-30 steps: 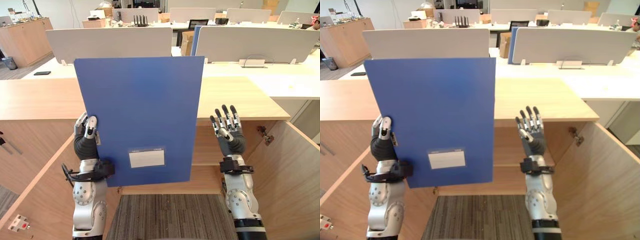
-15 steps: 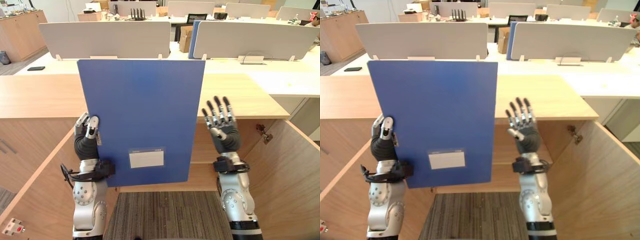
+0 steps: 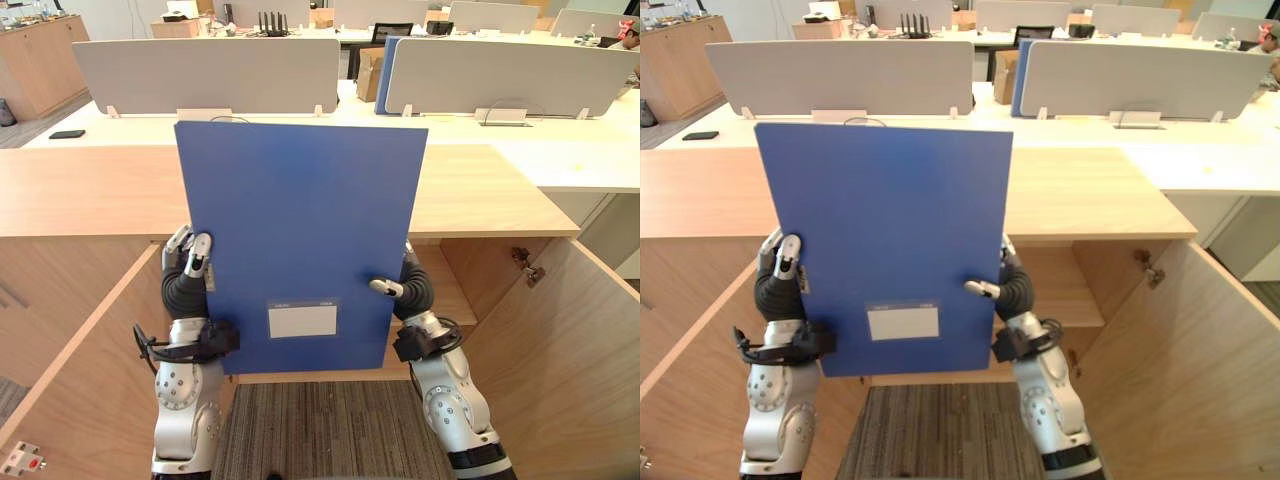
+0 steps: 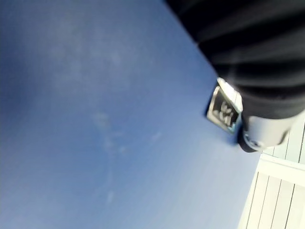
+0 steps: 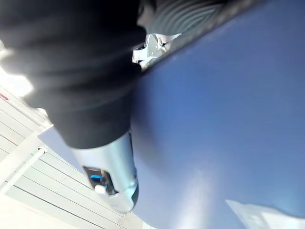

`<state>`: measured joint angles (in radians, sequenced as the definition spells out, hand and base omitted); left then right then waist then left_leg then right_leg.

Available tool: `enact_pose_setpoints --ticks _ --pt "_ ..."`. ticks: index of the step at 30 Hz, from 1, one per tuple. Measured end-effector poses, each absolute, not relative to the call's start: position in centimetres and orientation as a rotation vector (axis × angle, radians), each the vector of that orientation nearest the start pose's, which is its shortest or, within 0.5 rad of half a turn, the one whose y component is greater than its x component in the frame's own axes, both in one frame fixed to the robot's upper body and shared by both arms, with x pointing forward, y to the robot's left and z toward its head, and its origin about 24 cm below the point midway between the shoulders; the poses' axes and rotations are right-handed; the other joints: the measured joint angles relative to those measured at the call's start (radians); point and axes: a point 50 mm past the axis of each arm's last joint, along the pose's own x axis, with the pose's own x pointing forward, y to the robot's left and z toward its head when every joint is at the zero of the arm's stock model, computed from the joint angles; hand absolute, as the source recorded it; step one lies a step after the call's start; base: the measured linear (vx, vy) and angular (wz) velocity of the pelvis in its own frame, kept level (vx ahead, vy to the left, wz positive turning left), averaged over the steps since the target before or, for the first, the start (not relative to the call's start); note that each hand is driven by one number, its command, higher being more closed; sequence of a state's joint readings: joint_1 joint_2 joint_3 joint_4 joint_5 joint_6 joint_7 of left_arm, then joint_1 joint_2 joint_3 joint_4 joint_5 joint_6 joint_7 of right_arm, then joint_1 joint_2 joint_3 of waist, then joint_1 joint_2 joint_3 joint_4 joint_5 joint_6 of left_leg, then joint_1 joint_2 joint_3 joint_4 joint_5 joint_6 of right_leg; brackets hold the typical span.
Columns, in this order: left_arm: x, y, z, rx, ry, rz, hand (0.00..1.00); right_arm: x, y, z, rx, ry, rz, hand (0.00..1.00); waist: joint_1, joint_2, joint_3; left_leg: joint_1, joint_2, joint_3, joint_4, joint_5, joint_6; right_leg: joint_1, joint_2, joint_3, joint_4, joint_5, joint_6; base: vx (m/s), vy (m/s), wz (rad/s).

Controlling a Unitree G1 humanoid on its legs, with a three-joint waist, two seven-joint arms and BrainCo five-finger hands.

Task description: Walk over to the cabinet, pick up the folder, carry it to the office cabinet, place the folder inside the office cabinet, then close the office cabinet door

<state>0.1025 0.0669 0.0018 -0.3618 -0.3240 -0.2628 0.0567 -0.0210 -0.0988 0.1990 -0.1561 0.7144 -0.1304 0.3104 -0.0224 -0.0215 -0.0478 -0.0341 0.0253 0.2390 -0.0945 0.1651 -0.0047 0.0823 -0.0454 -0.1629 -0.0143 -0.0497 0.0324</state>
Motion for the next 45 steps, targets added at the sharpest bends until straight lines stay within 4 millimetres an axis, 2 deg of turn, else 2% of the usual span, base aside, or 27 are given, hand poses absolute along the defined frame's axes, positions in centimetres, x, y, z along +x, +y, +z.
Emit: enact_pose_setpoints --ticks 1,2,7,15,21,22,26,28,31,33,36,38,39,41,42,45 --pt "21.9 17.2 12.4 -0.270 -0.515 0.057 1.00 24.4 -11.0 9.6 0.608 -0.304 0.515 0.00 0.000 0.000 0.000 0.000 0.000 0.000 0.000 0.000 0.000 0.000 0.000 0.000 0.000 0.000 0.000 0.00 0.000 0.00" --pt "21.9 17.1 12.4 -0.269 -0.514 0.052 1.00 24.5 -11.0 9.4 0.606 -0.296 0.510 1.00 0.000 0.000 0.000 0.000 0.000 -0.001 0.000 0.001 0.001 0.000 0.000 -0.001 0.000 0.000 0.000 0.00 0.000 0.00" --pt "22.0 17.2 12.2 -0.260 -0.498 0.050 1.00 24.5 -10.9 9.0 0.541 -0.271 0.533 1.00 0.004 0.000 -0.001 0.000 -0.001 -0.001 0.000 0.002 0.001 -0.001 -0.001 -0.001 0.000 0.000 0.000 0.00 0.000 0.00" --pt "21.9 17.4 12.4 -0.269 -0.525 0.049 1.00 25.1 -10.7 9.9 0.472 -0.270 0.616 1.00 0.010 0.001 -0.007 0.000 -0.001 -0.003 0.000 0.005 0.002 -0.002 -0.001 -0.002 0.002 0.000 -0.001 0.00 0.000 0.00" --pt "21.9 17.5 12.4 -0.245 -0.526 0.029 1.00 25.1 -10.8 9.7 0.428 -0.228 0.661 1.00 0.012 0.002 -0.039 -0.020 0.000 -0.008 0.000 0.012 0.002 -0.022 0.001 -0.003 0.006 0.001 -0.002 0.00 0.000 0.00" --pt "21.9 17.5 12.4 -0.246 -0.525 0.027 0.00 25.1 -10.7 9.6 0.419 -0.222 0.670 1.00 0.012 0.002 -0.040 -0.020 0.000 -0.008 0.000 0.014 0.001 -0.023 0.001 -0.003 0.009 0.002 -0.002 0.00 0.000 0.00" --pt "21.6 17.4 11.7 -0.237 -0.483 -0.016 0.00 25.1 -11.0 9.2 0.373 -0.174 0.691 1.00 0.012 0.003 -0.041 -0.019 0.003 -0.011 0.000 0.020 0.001 -0.026 0.003 -0.001 0.020 0.001 -0.003 -0.04 0.003 0.02" --pt "21.5 17.1 10.4 -0.258 -0.417 -0.039 0.00 25.0 -11.4 8.5 0.353 -0.133 0.684 1.00 0.011 0.004 -0.042 -0.019 0.003 -0.012 0.000 0.021 0.001 -0.027 0.003 0.000 0.021 0.001 -0.003 -0.05 0.008 0.01" --pt "20.9 16.7 7.1 -0.274 -0.254 -0.065 0.00 24.0 -12.1 5.9 0.352 -0.019 0.647 1.00 0.013 0.005 -0.044 -0.021 0.003 -0.013 0.000 0.022 0.001 -0.028 0.003 0.000 0.021 -0.005 -0.004 -0.05 0.011 0.02" --pt "20.0 16.5 3.5 -0.272 -0.078 -0.093 0.00 22.5 -13.0 3.4 0.331 0.089 0.604 1.00 0.013 0.005 -0.045 -0.027 0.003 -0.014 0.000 0.020 -0.002 -0.033 0.003 0.000 0.021 -0.005 -0.004 -0.03 0.012 0.01" --pt "18.9 16.5 -0.2 -0.266 0.101 -0.121 0.00 21.1 -13.8 1.4 0.279 0.184 0.565 1.00 0.011 0.006 -0.046 -0.038 0.005 -0.014 0.000 0.019 -0.002 -0.041 0.004 0.000 0.017 -0.003 -0.005 -0.01 0.004 0.00" --pt "17.6 16.6 -3.7 -0.264 0.284 -0.126 0.00 20.2 -14.4 -0.6 0.197 0.255 0.526 1.00 0.008 0.009 -0.043 -0.038 0.005 -0.015 0.000 0.016 0.000 -0.041 0.005 0.000 0.017 -0.003 -0.005 0.00 0.000 0.00" --pt "17.3 16.5 -4.5 -0.265 0.326 -0.122 0.00 20.2 -14.6 -0.9 0.176 0.267 0.517 1.00 0.005 0.010 -0.042 -0.038 0.005 -0.014 0.000 0.014 0.001 -0.041 0.005 0.000 0.016 -0.004 -0.005 0.00 0.000 0.00" --pt "15.7 16.5 -7.5 -0.281 0.478 -0.078 0.00 20.2 -15.0 -1.7 0.111 0.286 0.478 1.00 -0.005 0.013 -0.038 -0.038 0.006 -0.013 0.000 0.007 0.008 -0.041 0.005 0.000 0.014 -0.004 -0.005 0.00 0.000 -0.02" --pt "15.2 16.7 -8.2 -0.282 0.516 -0.061 0.00 20.3 -15.2 -1.7 0.094 0.286 0.468 1.00 -0.006 0.014 -0.036 -0.038 0.006 -0.012 0.000 0.005 0.007 -0.041 0.005 0.000 0.013 -0.005 -0.005 0.01 -0.002 -0.04" --pt "12.3 18.9 -11.3 -0.309 0.694 0.084 0.00 20.6 -16.7 -1.8 -0.154 0.281 0.414 1.00 -0.006 0.014 -0.025 -0.034 0.005 -0.009 0.000 -0.002 0.003 -0.036 0.005 0.001 0.009 -0.010 -0.003 0.03 -0.006 -0.01"
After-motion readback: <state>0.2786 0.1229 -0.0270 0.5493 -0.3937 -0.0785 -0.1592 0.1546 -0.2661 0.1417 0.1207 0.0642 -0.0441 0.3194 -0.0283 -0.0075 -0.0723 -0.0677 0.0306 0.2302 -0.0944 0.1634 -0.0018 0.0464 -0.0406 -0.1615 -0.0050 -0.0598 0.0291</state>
